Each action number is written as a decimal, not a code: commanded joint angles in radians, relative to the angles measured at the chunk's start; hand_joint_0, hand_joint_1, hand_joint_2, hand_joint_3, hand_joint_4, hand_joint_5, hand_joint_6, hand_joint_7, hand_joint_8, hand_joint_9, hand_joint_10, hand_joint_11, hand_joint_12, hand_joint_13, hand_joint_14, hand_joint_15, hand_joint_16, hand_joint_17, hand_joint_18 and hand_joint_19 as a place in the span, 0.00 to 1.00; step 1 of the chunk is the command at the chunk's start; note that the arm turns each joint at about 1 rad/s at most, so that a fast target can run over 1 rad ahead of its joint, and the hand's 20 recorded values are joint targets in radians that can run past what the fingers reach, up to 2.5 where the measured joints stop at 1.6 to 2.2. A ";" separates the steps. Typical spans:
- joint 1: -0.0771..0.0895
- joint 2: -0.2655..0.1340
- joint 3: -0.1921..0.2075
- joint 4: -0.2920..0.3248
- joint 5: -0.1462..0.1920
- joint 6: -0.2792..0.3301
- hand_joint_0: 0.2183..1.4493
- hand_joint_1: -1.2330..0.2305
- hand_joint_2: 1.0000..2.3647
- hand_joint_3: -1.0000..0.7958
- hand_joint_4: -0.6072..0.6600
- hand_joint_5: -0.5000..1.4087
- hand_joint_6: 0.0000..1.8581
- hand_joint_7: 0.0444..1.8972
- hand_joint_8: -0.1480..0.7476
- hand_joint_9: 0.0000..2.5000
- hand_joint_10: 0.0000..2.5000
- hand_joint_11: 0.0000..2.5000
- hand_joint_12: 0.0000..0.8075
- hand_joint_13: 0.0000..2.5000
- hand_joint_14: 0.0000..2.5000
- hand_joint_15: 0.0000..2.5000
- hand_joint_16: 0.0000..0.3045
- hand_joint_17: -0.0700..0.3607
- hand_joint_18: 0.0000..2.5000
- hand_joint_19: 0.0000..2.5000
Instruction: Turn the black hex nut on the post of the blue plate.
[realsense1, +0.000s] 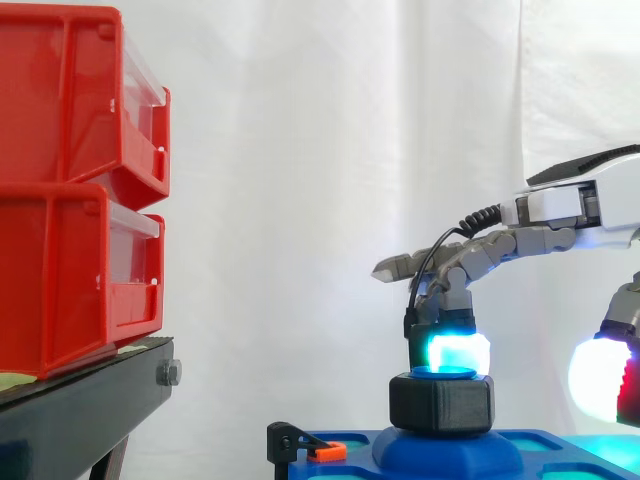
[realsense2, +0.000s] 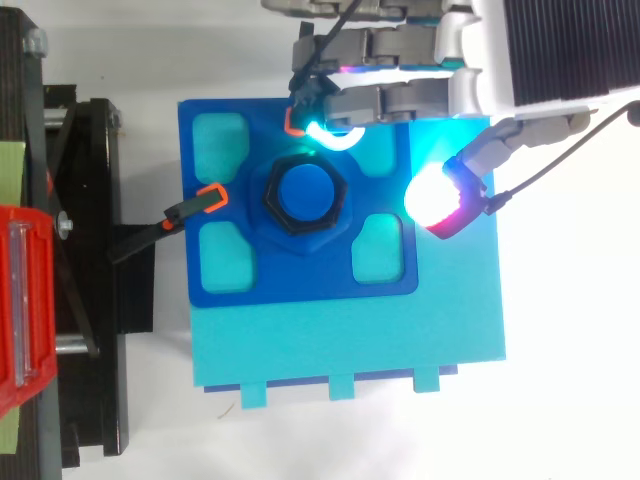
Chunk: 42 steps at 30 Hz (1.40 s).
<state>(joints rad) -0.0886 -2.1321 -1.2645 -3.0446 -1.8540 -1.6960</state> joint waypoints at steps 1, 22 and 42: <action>0.000 0.001 0.000 -0.005 -0.001 -0.004 0.14 0.46 0.00 0.28 0.84 0.21 0.27 0.57 0.22 0.05 0.23 0.09 0.35 0.04 0.00 0.01 0.14 0.39 0.08 0.09; -0.005 0.038 0.000 -0.034 -0.001 -0.004 0.15 0.45 0.00 0.28 0.83 0.21 0.27 0.57 0.23 0.04 0.29 0.09 0.34 0.04 0.00 0.01 0.14 0.39 0.08 0.09; 0.012 0.046 0.000 0.047 0.004 0.073 0.19 0.35 0.00 0.28 0.70 0.14 0.28 0.47 0.18 0.05 0.13 0.15 0.31 0.04 0.00 0.01 0.12 0.36 0.08 0.09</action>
<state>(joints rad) -0.0815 -2.0853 -1.2644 -3.0356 -1.8528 -1.6515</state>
